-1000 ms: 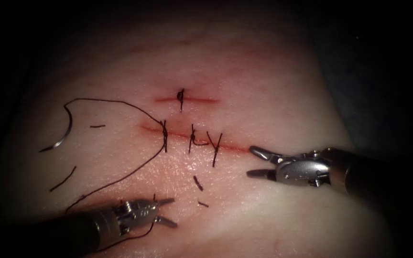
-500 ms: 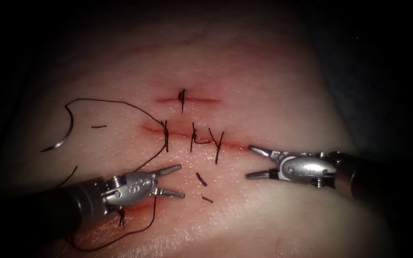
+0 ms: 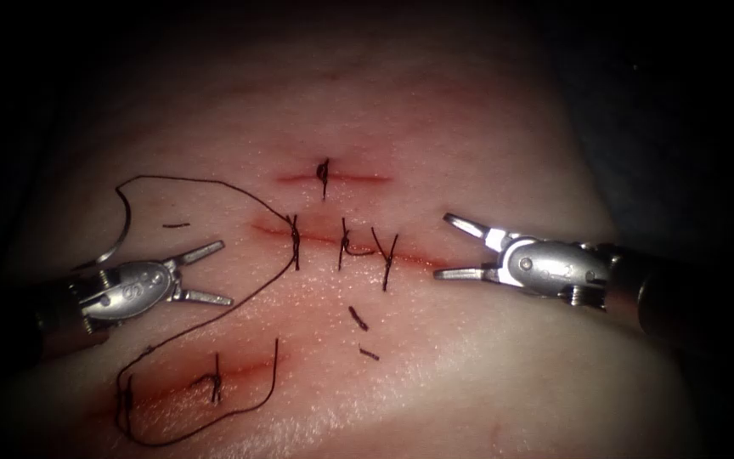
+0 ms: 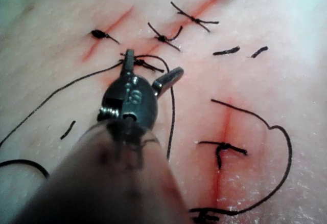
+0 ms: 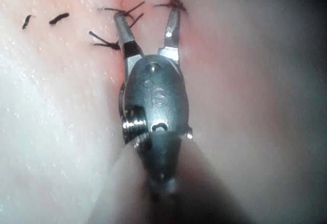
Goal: Wound Closure
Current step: Wound closure complete.
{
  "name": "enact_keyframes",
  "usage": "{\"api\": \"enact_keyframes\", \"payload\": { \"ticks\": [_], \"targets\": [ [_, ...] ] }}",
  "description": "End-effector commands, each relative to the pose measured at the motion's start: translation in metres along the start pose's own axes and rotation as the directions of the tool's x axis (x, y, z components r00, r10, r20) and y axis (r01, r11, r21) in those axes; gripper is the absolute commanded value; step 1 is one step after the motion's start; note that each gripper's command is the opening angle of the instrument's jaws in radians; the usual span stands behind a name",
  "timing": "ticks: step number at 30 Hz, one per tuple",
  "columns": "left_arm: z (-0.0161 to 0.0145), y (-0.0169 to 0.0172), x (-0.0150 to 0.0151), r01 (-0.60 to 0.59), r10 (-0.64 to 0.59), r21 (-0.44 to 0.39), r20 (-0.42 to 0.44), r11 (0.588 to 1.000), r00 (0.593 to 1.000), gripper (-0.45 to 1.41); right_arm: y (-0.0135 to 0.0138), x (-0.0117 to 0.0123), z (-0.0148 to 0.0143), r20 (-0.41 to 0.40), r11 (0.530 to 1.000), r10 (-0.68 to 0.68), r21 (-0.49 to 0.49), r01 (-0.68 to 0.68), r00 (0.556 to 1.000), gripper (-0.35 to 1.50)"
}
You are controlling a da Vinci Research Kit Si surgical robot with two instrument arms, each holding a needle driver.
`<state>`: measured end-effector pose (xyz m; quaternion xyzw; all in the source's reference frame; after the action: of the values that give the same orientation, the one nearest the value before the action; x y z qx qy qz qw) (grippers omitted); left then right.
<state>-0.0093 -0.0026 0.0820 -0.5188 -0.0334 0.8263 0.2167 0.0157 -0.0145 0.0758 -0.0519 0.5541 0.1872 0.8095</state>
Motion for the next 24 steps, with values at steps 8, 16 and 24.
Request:
{"api": "enact_keyframes", "payload": {
  "ticks": [8, 16, 24],
  "targets": [
    [0.0009, -0.0015, 0.0006, -0.034, 0.034, 0.0, 0.005, 0.999, 0.999, 0.42, 0.0002, -0.0012, 0.0011, 0.021, 1.0, -0.014, 0.022, 0.014, 1.0, 1.42],
    [0.0011, -0.0021, 0.0011, -0.037, 0.037, -0.004, 0.006, 0.999, 0.999, 0.46, 0.0007, -0.0011, 0.0006, 0.023, 1.0, -0.012, 0.029, 0.011, 1.0, 1.42],
    [0.0011, -0.0022, 0.0011, -0.043, 0.043, -0.004, 0.007, 0.999, 0.999, 0.46, 0.0008, -0.001, 0.0006, 0.023, 1.0, -0.01, 0.029, 0.01, 1.0, 1.42]
  ]
}}
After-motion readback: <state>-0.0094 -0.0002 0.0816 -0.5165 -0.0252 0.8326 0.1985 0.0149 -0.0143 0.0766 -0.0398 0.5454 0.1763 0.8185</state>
